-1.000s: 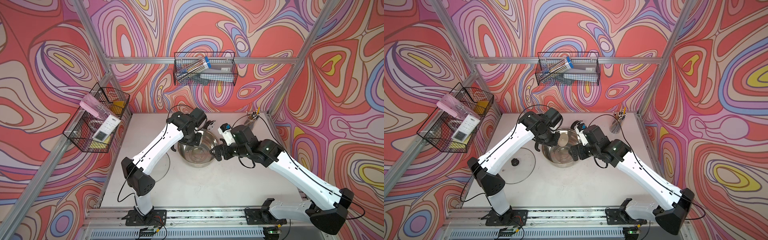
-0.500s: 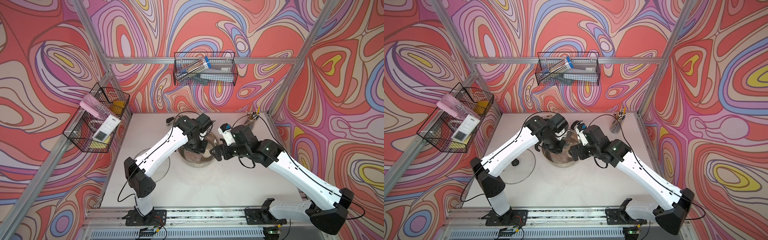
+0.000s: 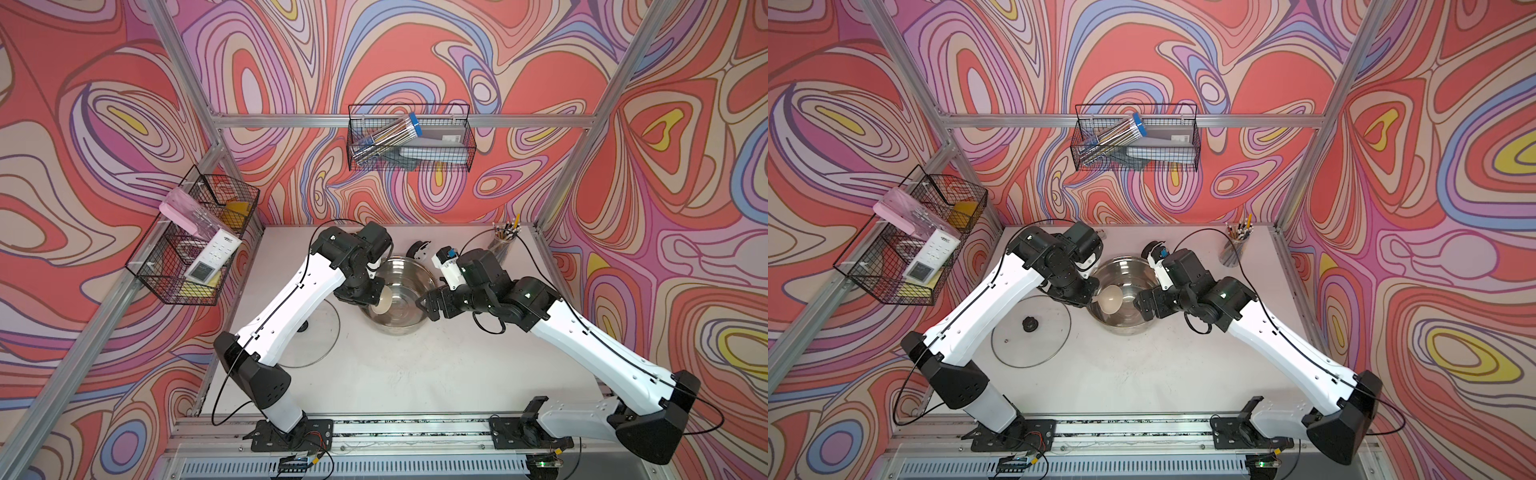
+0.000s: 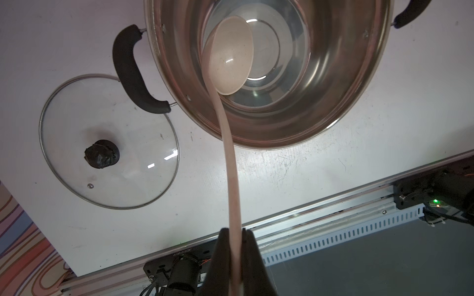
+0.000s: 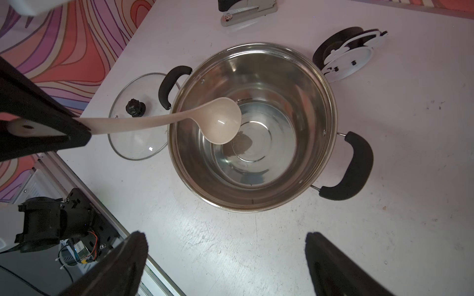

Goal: Stir the soup with a spoon
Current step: Stir the soup in the pan with a stick.

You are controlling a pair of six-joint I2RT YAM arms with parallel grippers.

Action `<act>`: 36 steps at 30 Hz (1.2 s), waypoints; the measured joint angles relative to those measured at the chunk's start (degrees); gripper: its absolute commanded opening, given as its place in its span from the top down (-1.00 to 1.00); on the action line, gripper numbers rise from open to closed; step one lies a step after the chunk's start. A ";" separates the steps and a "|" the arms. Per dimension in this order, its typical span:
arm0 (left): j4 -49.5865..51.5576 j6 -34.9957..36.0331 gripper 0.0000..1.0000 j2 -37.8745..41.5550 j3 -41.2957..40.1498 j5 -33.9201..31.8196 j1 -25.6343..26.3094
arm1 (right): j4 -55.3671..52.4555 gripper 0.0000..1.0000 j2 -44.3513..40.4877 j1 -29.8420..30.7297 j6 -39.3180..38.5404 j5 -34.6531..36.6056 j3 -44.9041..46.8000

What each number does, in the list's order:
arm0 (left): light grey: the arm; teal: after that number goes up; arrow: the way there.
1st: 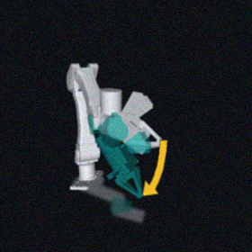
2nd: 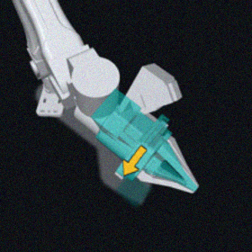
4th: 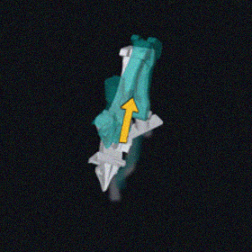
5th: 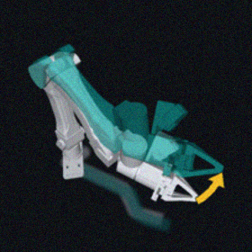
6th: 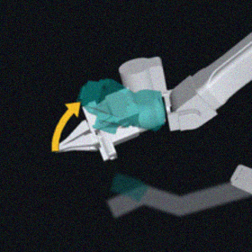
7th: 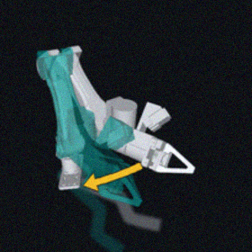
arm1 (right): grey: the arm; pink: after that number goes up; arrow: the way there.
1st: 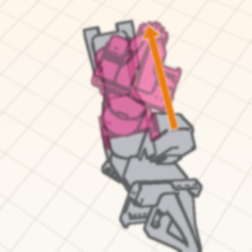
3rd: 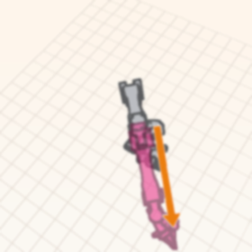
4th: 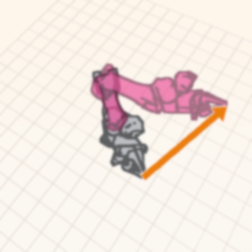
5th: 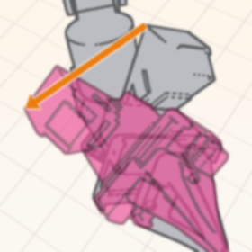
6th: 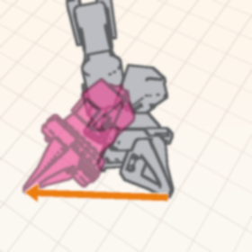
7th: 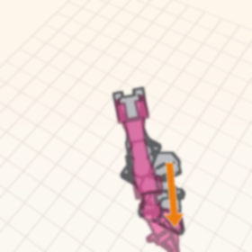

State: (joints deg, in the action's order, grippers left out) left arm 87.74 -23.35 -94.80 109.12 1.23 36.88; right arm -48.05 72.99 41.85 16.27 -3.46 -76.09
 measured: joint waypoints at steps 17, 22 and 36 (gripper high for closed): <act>-4.48 0.33 1.00 -10.56 10.45 -2.51 -1.09 | 0.02 -0.96 -0.02 0.00 0.35 0.52 0.00; -5.70 0.22 1.00 -12.17 12.07 1.22 1.07 | -0.02 -0.96 -0.07 0.00 0.37 0.92 0.00; -3.63 -0.68 1.00 -5.70 1.38 5.16 5.27 | 0.22 -0.96 -0.13 0.00 1.29 1.03 0.00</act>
State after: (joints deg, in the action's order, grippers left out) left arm 84.12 -24.03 -100.51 110.50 6.39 42.15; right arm -47.83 72.86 41.85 17.56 -2.44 -76.09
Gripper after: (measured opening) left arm 0.086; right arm 0.982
